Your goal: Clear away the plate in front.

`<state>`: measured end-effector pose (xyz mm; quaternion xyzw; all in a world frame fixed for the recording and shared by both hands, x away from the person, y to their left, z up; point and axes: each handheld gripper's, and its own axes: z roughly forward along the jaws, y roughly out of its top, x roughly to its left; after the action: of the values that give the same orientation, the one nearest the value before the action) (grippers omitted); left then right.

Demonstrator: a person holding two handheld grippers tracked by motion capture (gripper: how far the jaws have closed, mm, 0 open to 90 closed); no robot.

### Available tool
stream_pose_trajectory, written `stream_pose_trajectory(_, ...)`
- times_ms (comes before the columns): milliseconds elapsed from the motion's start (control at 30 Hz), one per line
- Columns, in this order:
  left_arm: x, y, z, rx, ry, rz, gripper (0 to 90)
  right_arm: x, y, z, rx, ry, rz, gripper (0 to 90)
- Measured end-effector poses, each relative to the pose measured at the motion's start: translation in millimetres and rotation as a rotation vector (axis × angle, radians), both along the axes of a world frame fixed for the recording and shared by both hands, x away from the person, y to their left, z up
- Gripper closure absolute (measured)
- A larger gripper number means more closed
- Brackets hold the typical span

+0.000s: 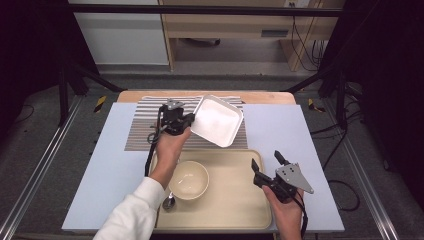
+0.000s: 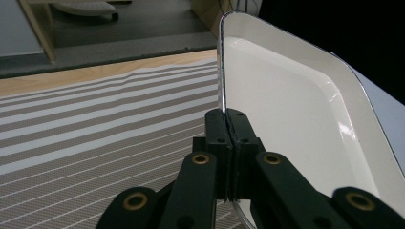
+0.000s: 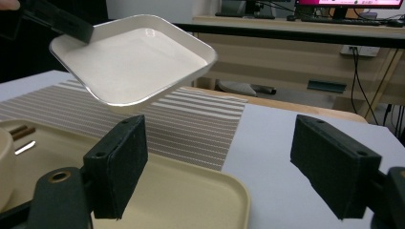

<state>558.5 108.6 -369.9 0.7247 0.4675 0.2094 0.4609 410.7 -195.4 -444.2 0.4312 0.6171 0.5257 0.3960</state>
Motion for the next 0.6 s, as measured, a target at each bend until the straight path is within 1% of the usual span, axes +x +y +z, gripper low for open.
stream_pose_trajectory(67, -5.6, -6.3, 1.9, 0.004, -0.006, -0.016, 88.9, -1.1, 1.6, 1.5, 0.024, -0.002, 0.011, 22.0)
stream_pose_trajectory(133, -10.3, -10.9, 3.4, -0.002, -0.011, -0.025, 88.9, -2.4, 2.5, 3.2, 0.035, -0.007, 0.018, 22.2)
stream_pose_trajectory(233, -16.6, -16.0, 5.1, -0.003, -0.016, -0.033, 88.9, -5.1, 3.8, 5.9, 0.065, -0.018, 0.017, 22.7)
stream_pose_trajectory(300, -20.3, -18.7, 6.1, 0.006, -0.021, -0.042, 88.9, -7.6, 5.1, 7.7, 0.086, -0.018, 0.023, 22.9)
stream_pose_trajectory(367, -25.1, -21.8, 6.6, 0.011, -0.026, -0.052, 88.9, -8.9, 6.8, 9.5, 0.097, -0.02, 0.034, 23.6)
stream_pose_trajectory(433, -28.3, -24.0, 6.2, 0.004, -0.03, -0.055, 88.9, -9.2, 8.4, 11.2, 0.103, -0.023, 0.039, 24.0)
stream_pose_trajectory(500, -30.9, -26.5, 6.1, 0.008, -0.031, -0.065, 88.9, -7.5, 11.0, 12.7, 0.123, -0.015, 0.046, 24.6)
stream_pose_trajectory(533, -31.7, -27.7, 6.3, 0.005, -0.033, -0.068, 88.9, -6.1, 11.8, 12.6, 0.123, -0.014, 0.05, 25.0)
stream_pose_trajectory(567, -32.2, -28.1, 6.5, 0.007, -0.035, -0.073, 88.9, -4.7, 13.5, 12.7, 0.14, -0.005, 0.051, 25.3)
stream_pose_trajectory(600, -32.8, -29.4, 6.6, 0.001, -0.039, -0.072, 88.9, -3.2, 13.8, 12.2, 0.136, -0.002, 0.055, 26.4)
